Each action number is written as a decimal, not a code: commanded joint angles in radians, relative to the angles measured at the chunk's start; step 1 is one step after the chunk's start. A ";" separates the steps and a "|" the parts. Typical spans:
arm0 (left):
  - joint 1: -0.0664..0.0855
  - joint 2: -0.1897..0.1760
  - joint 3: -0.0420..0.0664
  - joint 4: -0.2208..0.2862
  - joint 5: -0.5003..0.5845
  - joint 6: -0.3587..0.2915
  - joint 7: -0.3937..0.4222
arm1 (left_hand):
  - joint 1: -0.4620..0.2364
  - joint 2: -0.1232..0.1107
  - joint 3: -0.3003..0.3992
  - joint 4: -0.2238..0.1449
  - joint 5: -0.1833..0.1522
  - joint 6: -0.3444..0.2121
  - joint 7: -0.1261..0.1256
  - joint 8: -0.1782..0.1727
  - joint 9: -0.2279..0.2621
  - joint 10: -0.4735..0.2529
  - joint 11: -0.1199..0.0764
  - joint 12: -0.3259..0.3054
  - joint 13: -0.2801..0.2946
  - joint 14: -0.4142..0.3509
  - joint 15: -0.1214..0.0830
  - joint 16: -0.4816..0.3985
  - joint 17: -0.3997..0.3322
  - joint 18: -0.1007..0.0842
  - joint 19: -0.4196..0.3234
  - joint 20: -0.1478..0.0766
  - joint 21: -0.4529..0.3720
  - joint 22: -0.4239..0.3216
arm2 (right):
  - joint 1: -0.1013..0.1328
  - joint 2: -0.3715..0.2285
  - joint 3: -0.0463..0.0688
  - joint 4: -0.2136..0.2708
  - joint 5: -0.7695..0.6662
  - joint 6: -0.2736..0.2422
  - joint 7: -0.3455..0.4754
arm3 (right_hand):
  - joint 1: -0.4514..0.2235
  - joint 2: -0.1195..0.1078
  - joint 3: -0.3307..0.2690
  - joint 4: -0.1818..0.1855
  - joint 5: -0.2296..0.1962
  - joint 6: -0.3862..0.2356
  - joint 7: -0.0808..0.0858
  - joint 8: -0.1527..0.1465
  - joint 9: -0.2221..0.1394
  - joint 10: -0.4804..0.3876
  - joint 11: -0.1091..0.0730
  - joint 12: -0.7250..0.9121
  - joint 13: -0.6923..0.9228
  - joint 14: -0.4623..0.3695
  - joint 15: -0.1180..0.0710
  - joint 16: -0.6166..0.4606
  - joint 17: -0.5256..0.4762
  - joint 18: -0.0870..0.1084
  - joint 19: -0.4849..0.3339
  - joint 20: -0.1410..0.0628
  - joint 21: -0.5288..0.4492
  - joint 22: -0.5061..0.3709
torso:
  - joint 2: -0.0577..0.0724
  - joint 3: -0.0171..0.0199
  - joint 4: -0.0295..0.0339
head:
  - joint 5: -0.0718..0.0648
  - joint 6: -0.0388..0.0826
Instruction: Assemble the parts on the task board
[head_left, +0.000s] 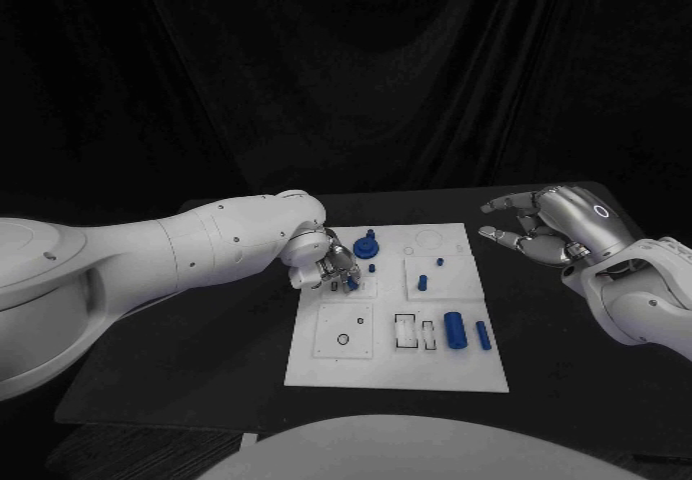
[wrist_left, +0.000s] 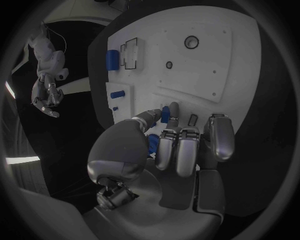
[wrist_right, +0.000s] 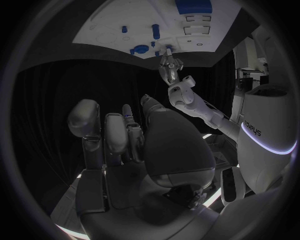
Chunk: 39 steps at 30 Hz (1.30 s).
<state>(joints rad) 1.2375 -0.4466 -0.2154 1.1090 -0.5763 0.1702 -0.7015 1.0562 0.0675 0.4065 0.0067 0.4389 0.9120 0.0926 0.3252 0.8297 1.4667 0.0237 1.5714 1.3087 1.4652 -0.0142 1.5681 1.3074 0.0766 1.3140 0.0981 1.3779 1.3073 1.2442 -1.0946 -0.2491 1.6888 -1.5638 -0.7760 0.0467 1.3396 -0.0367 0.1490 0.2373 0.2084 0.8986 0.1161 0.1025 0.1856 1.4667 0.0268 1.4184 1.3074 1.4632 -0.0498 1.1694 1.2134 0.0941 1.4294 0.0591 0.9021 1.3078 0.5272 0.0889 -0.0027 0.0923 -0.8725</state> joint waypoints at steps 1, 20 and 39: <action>0.001 -0.009 0.001 0.021 -0.064 0.000 -0.010 | -0.009 0.000 0.068 -0.063 0.001 0.009 -0.006 -0.002 0.002 0.104 0.000 -0.001 0.262 0.106 -0.002 0.003 0.263 -0.008 0.009 -0.001 -0.002 0.124 | -0.002 0.001 0.001 -0.001 -0.003 0.010 -0.018 | 0.002 -0.003 -0.001 0.004 0.004 0.007 0.002 0.001 0.000 0.008 0.002 -0.002 0.125 0.036 0.006 -0.005 -0.001 0.012 0.004 0.003 -0.003 0.121 | -0.001 0.0009 0.0006 | 0.000 0.000; 0.001 -0.031 0.001 0.050 -0.160 -0.039 0.022 | -0.041 -0.007 0.085 -0.056 -0.052 0.023 -0.015 0.009 0.031 0.104 -0.008 -0.001 0.262 0.106 -0.009 0.003 0.263 -0.012 0.029 -0.007 0.006 0.134 | -0.006 0.000 0.001 -0.003 0.016 0.028 -0.013 | -0.005 -0.001 -0.004 0.014 -0.010 0.011 0.002 -0.002 -0.001 0.005 0.002 -0.009 0.119 0.036 0.006 -0.008 -0.003 0.012 0.005 0.003 -0.005 0.121 | 0.000 -0.0004 0.0007 | 0.001 0.000; -0.002 -0.036 0.001 0.078 -0.177 -0.060 0.052 | -0.050 -0.003 0.086 -0.046 -0.073 0.016 -0.015 0.006 0.038 0.104 -0.009 -0.001 0.262 0.106 -0.011 0.003 0.263 -0.012 0.032 -0.008 0.006 0.136 | -0.015 -0.001 0.001 -0.001 0.018 0.038 -0.018 | -0.004 -0.001 -0.004 0.013 -0.010 0.011 0.001 -0.003 -0.001 0.005 0.002 -0.009 0.118 0.036 0.006 -0.009 -0.004 0.012 0.005 0.003 -0.006 0.121 | 0.000 -0.0001 0.0003 | 0.002 0.000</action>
<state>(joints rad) 1.2374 -0.4854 -0.2156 1.1842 -0.7453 0.1234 -0.6766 1.0099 0.0557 0.4823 -0.0331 0.3708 0.9183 0.0926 0.3310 0.8661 1.4667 0.0238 1.5714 1.3088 1.4689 -0.0179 1.5681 1.3073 0.0765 1.3392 0.0874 1.3779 1.3073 1.2321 -1.0948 -0.2491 1.6861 -1.5453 -0.7430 0.0446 1.3396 -0.0367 0.1449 0.2470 0.2035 0.9023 0.1198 0.1025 0.1856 1.4667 0.0268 1.4135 1.3074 1.4632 -0.0498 1.1656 1.2107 0.0941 1.4293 0.0591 0.9022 1.3074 0.5278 0.0882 -0.0025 0.0947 -0.8725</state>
